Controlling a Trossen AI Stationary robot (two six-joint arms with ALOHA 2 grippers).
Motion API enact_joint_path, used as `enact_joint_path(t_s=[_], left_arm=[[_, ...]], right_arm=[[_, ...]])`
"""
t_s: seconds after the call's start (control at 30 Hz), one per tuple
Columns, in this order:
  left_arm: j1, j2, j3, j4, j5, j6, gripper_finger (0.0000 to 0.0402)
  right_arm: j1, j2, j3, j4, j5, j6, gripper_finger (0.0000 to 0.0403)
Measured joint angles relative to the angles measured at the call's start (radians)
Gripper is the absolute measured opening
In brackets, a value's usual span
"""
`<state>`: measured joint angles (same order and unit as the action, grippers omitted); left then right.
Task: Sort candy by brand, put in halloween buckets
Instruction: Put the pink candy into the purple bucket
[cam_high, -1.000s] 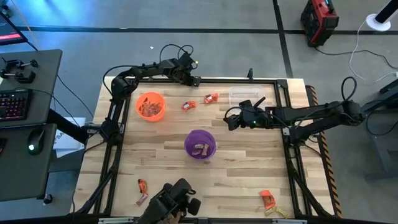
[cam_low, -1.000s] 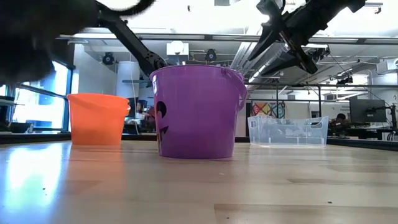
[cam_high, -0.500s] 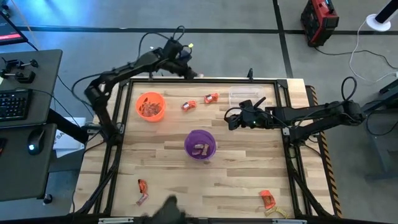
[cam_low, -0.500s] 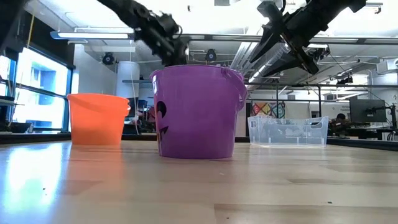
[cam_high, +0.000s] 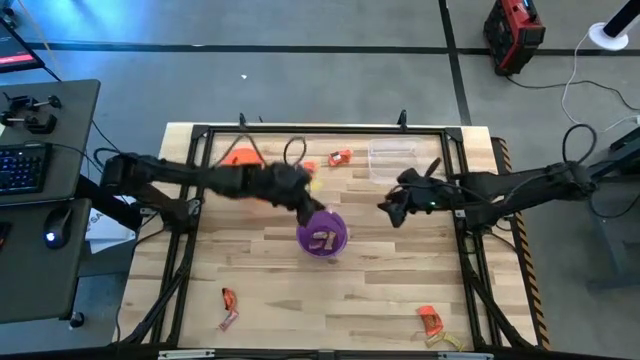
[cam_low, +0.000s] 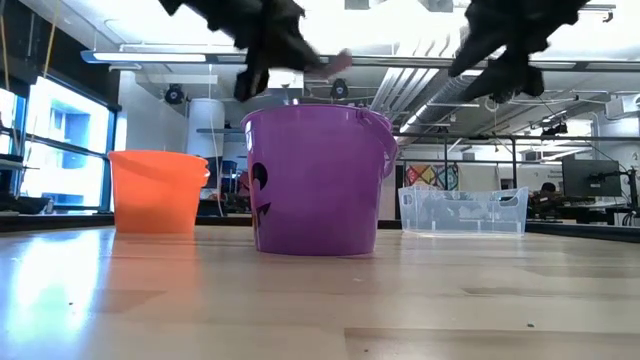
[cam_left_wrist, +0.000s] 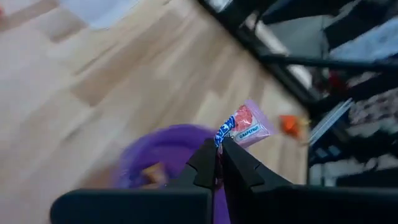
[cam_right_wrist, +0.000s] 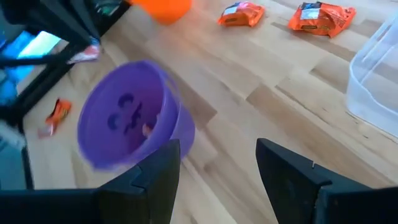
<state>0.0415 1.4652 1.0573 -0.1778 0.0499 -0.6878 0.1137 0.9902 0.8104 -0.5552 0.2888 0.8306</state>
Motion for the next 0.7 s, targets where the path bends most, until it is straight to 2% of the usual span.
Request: enact_joint_path(t_s=[0.1, 0.2, 0.43, 0.57, 0.7], left_arm=[[-0.104, 0.014, 0.004, 0.098, -0.078, -0.065, 0.0], [-0.178, 0.037, 0.004, 0.085, -0.128, -0.138, 0.0], [-0.235, 0.086, 0.002, 0.016, -0.175, -0.193, 0.0008], [-0.227, 0.095, 0.002, -0.006, -0.192, -0.218, 0.0038], [-0.212, 0.09, 0.003, -0.075, -0.194, -0.185, 0.0089]], right_arm=[[0.028, -0.046, 0.0, -0.054, 0.013, -0.028, 0.0204], [0.045, -0.077, 0.0, -0.081, 0.048, -0.028, 0.0204], [0.055, -0.089, 0.0, -0.084, 0.074, -0.028, 0.0204], [0.055, -0.083, 0.0, -0.069, 0.074, -0.019, 0.0204], [0.055, -0.081, 0.0, -0.057, 0.075, 0.0, 0.0204]])
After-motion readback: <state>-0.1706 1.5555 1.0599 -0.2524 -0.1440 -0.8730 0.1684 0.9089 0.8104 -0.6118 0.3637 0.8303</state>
